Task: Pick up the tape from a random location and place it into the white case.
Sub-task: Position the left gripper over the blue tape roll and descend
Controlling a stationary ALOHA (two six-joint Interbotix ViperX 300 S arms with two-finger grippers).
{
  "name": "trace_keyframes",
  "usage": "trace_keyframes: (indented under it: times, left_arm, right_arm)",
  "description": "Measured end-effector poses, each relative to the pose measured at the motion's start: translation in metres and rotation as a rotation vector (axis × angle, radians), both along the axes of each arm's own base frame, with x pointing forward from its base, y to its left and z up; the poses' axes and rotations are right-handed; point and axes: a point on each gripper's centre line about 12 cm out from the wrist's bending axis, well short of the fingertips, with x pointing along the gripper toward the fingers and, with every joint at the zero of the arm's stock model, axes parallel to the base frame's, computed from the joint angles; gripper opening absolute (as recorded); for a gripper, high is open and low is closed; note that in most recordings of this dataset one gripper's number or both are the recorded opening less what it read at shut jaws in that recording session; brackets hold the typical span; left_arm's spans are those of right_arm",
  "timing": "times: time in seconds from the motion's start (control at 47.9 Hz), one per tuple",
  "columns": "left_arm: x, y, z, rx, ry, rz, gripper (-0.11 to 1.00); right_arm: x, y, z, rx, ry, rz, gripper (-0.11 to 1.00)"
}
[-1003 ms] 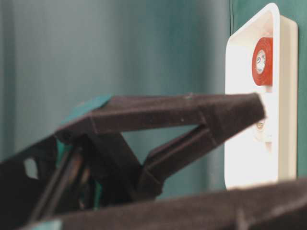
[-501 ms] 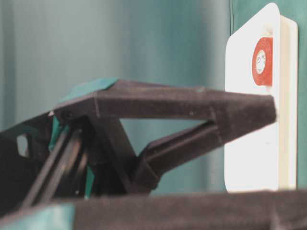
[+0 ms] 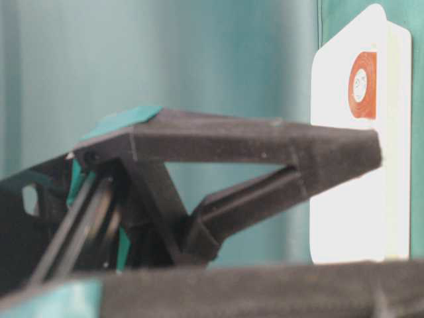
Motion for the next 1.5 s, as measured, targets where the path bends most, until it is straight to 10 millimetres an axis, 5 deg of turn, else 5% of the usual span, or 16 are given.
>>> trace_keyframes:
  times: [1.065, 1.504]
  left_arm:
    - [0.003, -0.004, -0.012, 0.006, 0.014, -0.006, 0.86]
    - [0.002, -0.005, -0.047, -0.002, -0.009, -0.013, 0.86]
  right_arm:
    - [0.000, 0.000, 0.000, 0.000, 0.000, 0.000, 0.82]
    - [0.000, 0.000, 0.000, 0.000, 0.000, 0.001, 0.82]
